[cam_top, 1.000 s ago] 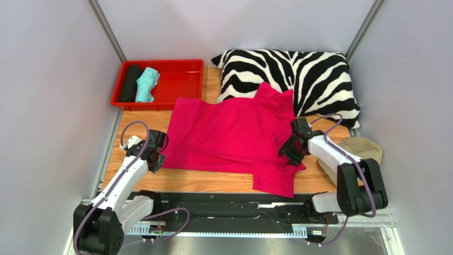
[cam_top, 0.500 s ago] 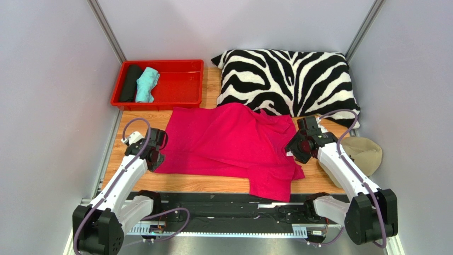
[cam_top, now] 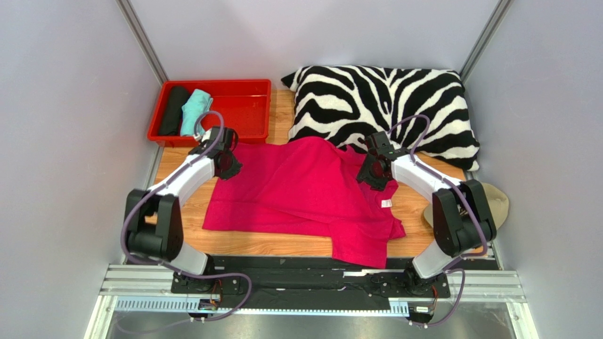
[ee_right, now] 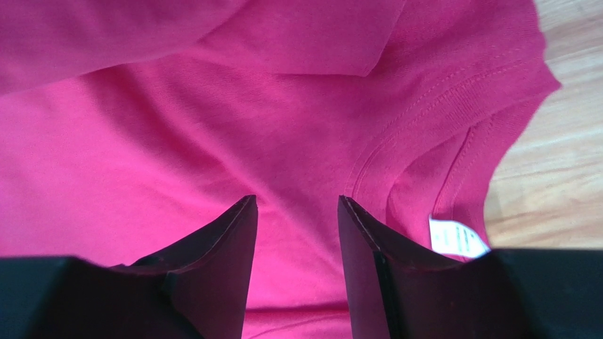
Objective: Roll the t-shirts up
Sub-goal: Flatten out the T-shirt at the center of the board, then pick up the T-shirt from the center of the board.
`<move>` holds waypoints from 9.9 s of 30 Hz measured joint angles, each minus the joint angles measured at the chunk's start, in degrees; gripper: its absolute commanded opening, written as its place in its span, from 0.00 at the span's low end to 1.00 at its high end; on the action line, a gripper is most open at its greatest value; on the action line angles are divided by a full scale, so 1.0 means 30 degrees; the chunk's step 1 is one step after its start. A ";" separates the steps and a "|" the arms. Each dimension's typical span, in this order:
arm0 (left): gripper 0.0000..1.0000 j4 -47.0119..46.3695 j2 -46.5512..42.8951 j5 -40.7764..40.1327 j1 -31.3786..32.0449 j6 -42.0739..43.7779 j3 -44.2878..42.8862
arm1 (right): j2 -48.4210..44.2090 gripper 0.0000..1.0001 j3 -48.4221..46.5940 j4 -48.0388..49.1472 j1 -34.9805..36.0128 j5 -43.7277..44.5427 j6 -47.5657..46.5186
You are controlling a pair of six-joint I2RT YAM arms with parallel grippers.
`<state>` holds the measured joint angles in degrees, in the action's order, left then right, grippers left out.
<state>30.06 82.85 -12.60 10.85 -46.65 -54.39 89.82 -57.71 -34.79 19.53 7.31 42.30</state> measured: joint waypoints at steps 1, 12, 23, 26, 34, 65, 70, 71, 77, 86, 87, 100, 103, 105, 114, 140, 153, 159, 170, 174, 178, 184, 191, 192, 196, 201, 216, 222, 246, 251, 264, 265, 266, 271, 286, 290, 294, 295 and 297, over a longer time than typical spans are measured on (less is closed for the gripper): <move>0.16 -0.0342 0.0801 0.0182 0.0000 0.0051 -0.0379 | 0.0444 0.49 0.0000 0.0153 -0.0080 -0.0022 -0.0036; 0.04 -0.2550 0.6171 0.1625 -0.0903 -0.1253 -0.2455 | 0.1967 0.49 0.0255 0.1625 -0.1494 -0.0255 0.0080; 0.04 0.0780 0.7854 0.0576 -0.1894 -0.3002 -0.4925 | 0.1807 0.51 0.0896 0.2229 -0.2288 -0.1166 0.0590; 0.04 0.1443 0.7854 0.0561 -0.2208 -0.3177 -0.5013 | 0.1523 0.51 0.1239 0.2412 -0.2353 -0.1333 0.0641; 0.06 0.2426 0.7439 0.0357 -0.2965 -0.3373 -0.4590 | 0.0401 0.51 0.2382 0.2339 -0.2703 -0.1807 0.0656; 0.40 0.3235 -0.4044 0.0386 -0.0831 -0.2091 0.4189 | -0.8539 0.54 0.3300 -0.5457 0.3745 0.1195 0.2841; 0.40 0.3446 -0.4080 0.0342 -0.1005 -0.2492 0.4189 | -1.2189 0.55 0.4962 -0.8240 0.3716 0.0845 0.5129; 0.40 0.3439 -0.4116 0.0379 -0.1005 -0.2535 0.4189 | -1.2823 0.53 0.5304 -0.8794 0.3716 0.0568 0.5530; 0.40 0.3344 -0.4175 0.0692 -0.1042 -0.2812 0.4189 | -1.4979 0.52 0.7009 -1.0273 0.4065 -0.1151 0.6827; 0.40 0.3293 -0.4175 0.0969 -0.1042 -0.2863 0.4175 | -1.3697 0.52 0.9624 -0.8925 0.7468 -0.2251 0.9005; 0.40 0.3315 -0.4175 0.0969 -0.1042 -0.2856 0.4160 | -1.3595 0.52 0.9748 -0.8684 0.7745 -0.2229 0.9289; 0.41 0.3519 -0.4284 0.0874 -0.1151 -0.2849 0.3628 | -1.3056 0.41 1.1453 -0.6069 0.9187 -0.0918 1.1897; 0.41 0.3606 -0.4342 0.0845 -0.1151 -0.2849 0.3606 | -1.2896 0.13 1.1519 -0.5581 0.9202 -0.0597 1.2196; 0.41 0.3665 -0.4371 0.0750 -0.1173 -0.2849 0.3606 | -1.2896 0.09 1.1446 -0.5442 0.9216 -0.0568 1.2233; 0.41 0.4262 -0.4459 -0.0211 -0.1290 -0.2885 0.3417 | -1.2881 0.00 0.8896 -0.6557 0.9275 0.0284 1.1140; 0.40 0.7235 -0.0729 -0.3053 -0.1792 -0.5158 0.2601 | -0.9005 0.00 0.2863 -0.6943 0.9143 0.2892 0.5421; 0.42 0.7679 0.0066 -0.3206 -0.1792 -0.6105 0.2280 | -0.8961 0.00 0.2863 -0.6433 0.9049 0.2892 0.4714; 0.43 0.7650 0.0248 -0.3228 -0.1792 -0.6360 0.2215 | -0.9034 0.00 0.2863 -0.6426 0.9049 0.2885 0.4707; 0.41 0.7592 0.1333 -0.3351 -0.1843 -0.6572 0.1632 | -0.9377 0.00 0.2863 -0.6426 0.9049 0.2885 0.4663; 0.34 0.7592 0.1515 -0.3359 -0.1880 -0.6732 0.1639 | -0.9384 0.00 0.2863 -0.6426 0.9049 0.2892 0.4663; 0.12 0.7555 0.1566 -0.3330 -0.1887 -0.6841 0.1647 | -0.9384 0.00 0.2863 -0.6426 0.9049 0.2892 0.4656; 0.00 0.7577 0.1515 -0.3322 -0.1887 -0.6798 0.1647 | -0.9384 0.00 0.2863 -0.6441 0.9049 0.3016 0.4626; 0.00 0.7810 0.0240 -0.3351 -0.1880 -0.6513 0.1654 | -0.9384 0.00 0.2419 -0.6513 0.8881 0.3861 0.4291; 0.00 0.7839 0.0007 -0.3351 -0.1880 -0.6455 0.1654 | -0.9384 0.00 0.2288 -0.6521 0.8786 0.3971 0.4226; 0.00 0.7927 -0.0678 -0.3402 -0.1880 -0.6193 0.1654 | -0.9377 0.00 0.1953 -0.6557 0.8320 0.4299 0.3934; 0.00 0.7941 -0.0780 -0.3461 -0.1880 -0.5814 0.1647 | -0.9326 0.00 0.1836 -0.6601 0.7621 0.4575 0.3614; 0.00 0.7868 -0.0408 -0.3490 -0.1756 -0.5151 0.0947 | -0.8801 0.00 0.1588 -0.6783 0.6790 0.5275 0.3169; 0.00 0.7737 -0.0138 -0.3483 -0.1756 -0.4852 0.0787 | -0.8692 0.00 0.1588 -0.6965 0.6521 0.5566 0.3140; 0.62 0.5472 0.0415 -0.2535 -0.1486 -0.1137 0.0109 | -0.4728 0.47 0.1377 -0.4925 0.5836 0.5442 0.1319; 0.59 0.4233 -0.1479 -0.0860 0.0211 0.1202 -0.0015 | -0.3351 0.50 -0.0233 -0.4692 0.5778 0.5442 0.0408; 0.52 -0.0969 -0.0488 0.5078 1.0979 0.2863 -0.0415 | -1.1052 0.68 0.6098 -0.2936 0.4160 0.4095 0.1253; 0.52 -0.1341 0.0000 0.5450 1.1475 0.2863 -0.0415 | -1.1570 0.68 0.6754 -0.2506 0.3927 0.3847 0.1319; 0.52 -0.1566 0.0335 0.5705 1.1774 0.2856 -0.0415 | -1.1854 0.69 0.7089 -0.2259 0.3810 0.3672 0.1355; 0.52 -0.2601 0.1195 0.6754 1.2786 0.2747 -0.0415 | -1.1832 0.69 0.7650 -0.0189 0.3796 0.2871 0.1829; 0.52 -0.3264 0.1195 0.7300 1.3216 0.2659 -0.0510 | -0.9362 0.78 0.8750 0.2805 0.3621 0.2477 0.2776; 0.52 -0.3111 0.1188 0.7329 1.3216 0.2674 -0.0758 | -0.8335 0.78 0.8772 0.3636 0.3577 0.2368 0.2812; 0.52 -0.2914 0.1100 0.7337 1.3216 0.2681 -0.1020 | -0.7198 0.78 0.8415 0.3934 0.3424 0.2331 0.2739; 0.52 -0.2871 0.1071 0.7337 1.3216 0.2681 -0.1071 | -0.6878 0.78 0.8167 0.3942 0.3395 0.2310 0.2703; 0.52 -0.2820 0.0991 0.7344 1.3216 0.2688 -0.1129 | -0.6113 0.78 0.7344 0.3971 0.3330 0.2259 0.2579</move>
<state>21.61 85.82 9.43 50.50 -38.59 -57.78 71.48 -35.68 -22.87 29.52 14.09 50.04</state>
